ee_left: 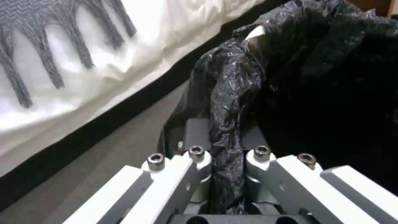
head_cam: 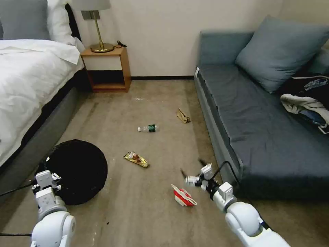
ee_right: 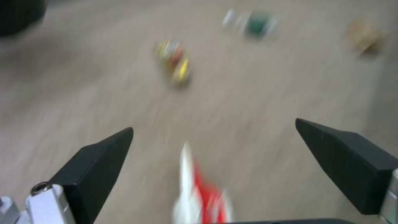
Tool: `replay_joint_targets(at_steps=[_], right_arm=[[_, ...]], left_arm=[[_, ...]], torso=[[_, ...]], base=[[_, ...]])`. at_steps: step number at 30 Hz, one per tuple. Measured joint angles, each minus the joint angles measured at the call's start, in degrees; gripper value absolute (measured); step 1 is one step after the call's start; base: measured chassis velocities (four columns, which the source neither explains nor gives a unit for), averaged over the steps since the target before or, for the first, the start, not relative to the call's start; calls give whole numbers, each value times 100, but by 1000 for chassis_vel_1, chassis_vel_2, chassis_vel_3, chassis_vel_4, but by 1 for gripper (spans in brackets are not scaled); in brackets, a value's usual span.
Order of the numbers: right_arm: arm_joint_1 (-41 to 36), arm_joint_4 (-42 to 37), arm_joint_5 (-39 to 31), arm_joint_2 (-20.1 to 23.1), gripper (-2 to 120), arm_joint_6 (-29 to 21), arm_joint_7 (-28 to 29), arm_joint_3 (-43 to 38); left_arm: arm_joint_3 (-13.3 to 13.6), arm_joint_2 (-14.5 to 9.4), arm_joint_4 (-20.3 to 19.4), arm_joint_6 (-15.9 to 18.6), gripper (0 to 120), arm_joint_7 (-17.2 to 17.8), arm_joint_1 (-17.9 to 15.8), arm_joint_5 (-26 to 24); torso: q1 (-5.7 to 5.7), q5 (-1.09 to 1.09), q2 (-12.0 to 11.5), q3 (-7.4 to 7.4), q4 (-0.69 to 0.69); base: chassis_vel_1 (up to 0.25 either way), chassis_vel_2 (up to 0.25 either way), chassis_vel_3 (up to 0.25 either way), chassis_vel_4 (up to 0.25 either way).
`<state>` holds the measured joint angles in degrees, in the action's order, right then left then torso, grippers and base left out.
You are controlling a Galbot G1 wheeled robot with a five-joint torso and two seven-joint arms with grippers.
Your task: Pick up the trash bin, then pick up the garbage on the floor and place it into the trash bin.
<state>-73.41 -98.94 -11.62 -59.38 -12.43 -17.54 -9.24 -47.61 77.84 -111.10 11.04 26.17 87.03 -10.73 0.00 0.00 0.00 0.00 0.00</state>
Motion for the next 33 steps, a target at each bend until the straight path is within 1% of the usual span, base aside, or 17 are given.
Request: replay_joint_targets(at_steps=[1,3,5,8,13,16,17,20,21,22,25,26,28,29,30,31,33], right_arm=[[0,0,0,0,100,0,0,0],[148,177,489,-87,100,-470,-393,13],[192,248,588,-135,100,-578,-444,30],[321,619,821,-323,100,-981,-497,204],[384,1005,1130,-577,99,-1189,-442,309],[456,1215,1299,-729,93,-1248,-370,319],[456,1215,1299,-729,93,-1248,-370,319],[474,1330,1429,-784,82,-1249,-307,328],[474,1360,1442,-800,76,-1247,-282,328],[474,1360,1442,-800,76,-1247,-282,328],[461,1397,1444,-835,63,-1225,-181,323],[461,1397,1444,-835,63,-1225,-181,323],[457,1410,1437,-847,54,-1199,-107,323],[458,1419,1429,-853,47,-1180,-59,326],[463,1432,1423,-859,44,-1163,-22,334],[463,1432,1423,-859,44,-1163,-22,334],[473,1447,1422,-864,34,-1140,23,351]], left_arm=[[0,0,0,0,5,0,0,0],[-17,9,1,-30,5,13,-2,0],[-17,17,4,-38,5,14,0,0],[-13,53,31,-57,5,19,16,11],[-11,72,45,-83,5,20,50,36],[-13,73,25,-85,5,24,68,46],[-13,73,25,-85,5,24,68,46],[-15,73,6,-87,5,26,73,49],[-14,72,4,-88,5,27,73,49],[-14,72,4,-88,5,27,73,49],[-12,73,4,-89,5,28,73,51],[-12,73,4,-89,5,28,73,51],[-5,80,4,-96,5,29,70,63],[0,88,5,-106,5,29,68,79],[8,96,12,-118,5,30,67,98],[8,96,12,-118,5,30,67,98],[15,103,19,-127,5,30,66,110]], torso=[[0,0,0,0,0],[0,0,0,0,-1],[0,0,0,0,-1],[0,0,0,0,0],[0,0,0,0,0],[0,0,0,0,1],[0,0,0,0,1],[0,0,0,0,0],[0,0,0,0,0],[0,0,0,0,0],[0,0,0,0,0],[0,0,0,0,0],[0,0,0,0,0],[0,0,0,0,0],[0,0,0,0,0],[0,0,0,0,0],[0,0,0,0,0]], base=[[0,0,0,0],[0,0,0,0],[0,0,0,0],[0,0,0,0],[0,0,0,0],[0,0,0,0],[0,0,0,0],[0,0,0,0],[0,0,0,0],[0,0,0,0],[0,0,0,0],[0,0,0,0],[0,0,0,0],[0,0,0,0],[0,0,0,0],[0,0,0,0],[0,0,0,0]])
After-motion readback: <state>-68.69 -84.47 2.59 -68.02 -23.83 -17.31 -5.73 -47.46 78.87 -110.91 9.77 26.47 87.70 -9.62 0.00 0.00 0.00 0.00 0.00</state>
